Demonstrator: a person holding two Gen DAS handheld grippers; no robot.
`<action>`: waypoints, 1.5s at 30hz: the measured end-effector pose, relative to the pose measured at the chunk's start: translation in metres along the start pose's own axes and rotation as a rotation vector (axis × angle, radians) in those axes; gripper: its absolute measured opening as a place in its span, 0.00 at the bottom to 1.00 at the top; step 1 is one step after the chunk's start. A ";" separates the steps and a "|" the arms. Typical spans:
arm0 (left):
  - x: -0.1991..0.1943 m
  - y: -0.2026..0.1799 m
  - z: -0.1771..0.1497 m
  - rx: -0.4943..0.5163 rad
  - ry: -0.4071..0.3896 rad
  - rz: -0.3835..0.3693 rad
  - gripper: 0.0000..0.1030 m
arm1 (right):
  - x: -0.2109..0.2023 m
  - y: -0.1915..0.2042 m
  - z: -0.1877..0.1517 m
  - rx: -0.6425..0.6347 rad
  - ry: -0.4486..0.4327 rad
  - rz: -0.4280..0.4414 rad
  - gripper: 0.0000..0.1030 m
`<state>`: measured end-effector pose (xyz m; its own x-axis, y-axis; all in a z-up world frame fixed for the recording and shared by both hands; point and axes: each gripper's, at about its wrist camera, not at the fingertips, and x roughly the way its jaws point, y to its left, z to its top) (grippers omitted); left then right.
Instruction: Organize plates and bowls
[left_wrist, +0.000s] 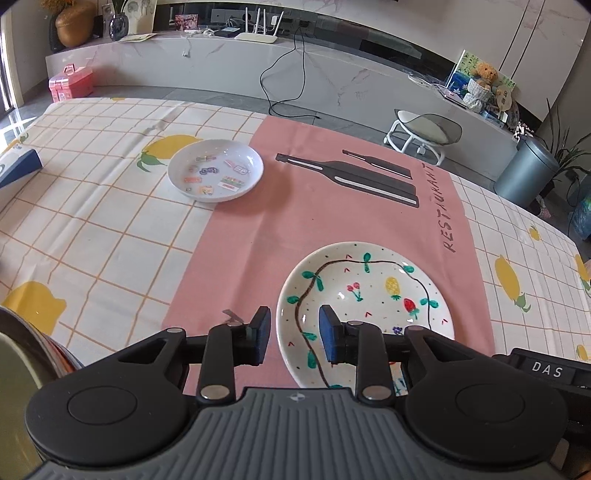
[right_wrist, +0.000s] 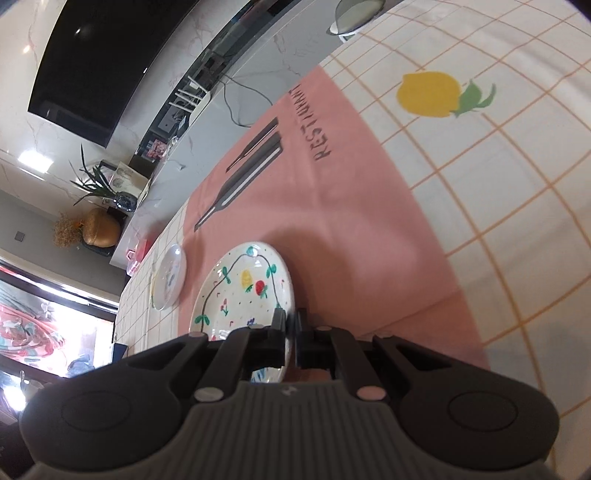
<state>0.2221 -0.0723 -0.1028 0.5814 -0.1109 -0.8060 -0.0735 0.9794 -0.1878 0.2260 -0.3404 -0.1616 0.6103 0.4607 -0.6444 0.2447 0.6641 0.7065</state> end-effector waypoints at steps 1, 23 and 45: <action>0.003 0.000 -0.002 -0.013 0.005 -0.008 0.32 | -0.003 -0.003 0.001 0.004 -0.008 -0.004 0.02; 0.018 0.008 -0.012 -0.099 -0.017 -0.079 0.17 | -0.004 -0.003 0.005 -0.080 -0.036 -0.031 0.10; -0.018 0.003 -0.027 -0.100 -0.028 -0.140 0.15 | -0.038 -0.008 -0.008 -0.023 -0.076 -0.006 0.05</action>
<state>0.1893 -0.0723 -0.1038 0.6137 -0.2389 -0.7525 -0.0696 0.9330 -0.3530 0.1946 -0.3588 -0.1449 0.6644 0.4114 -0.6240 0.2320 0.6801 0.6954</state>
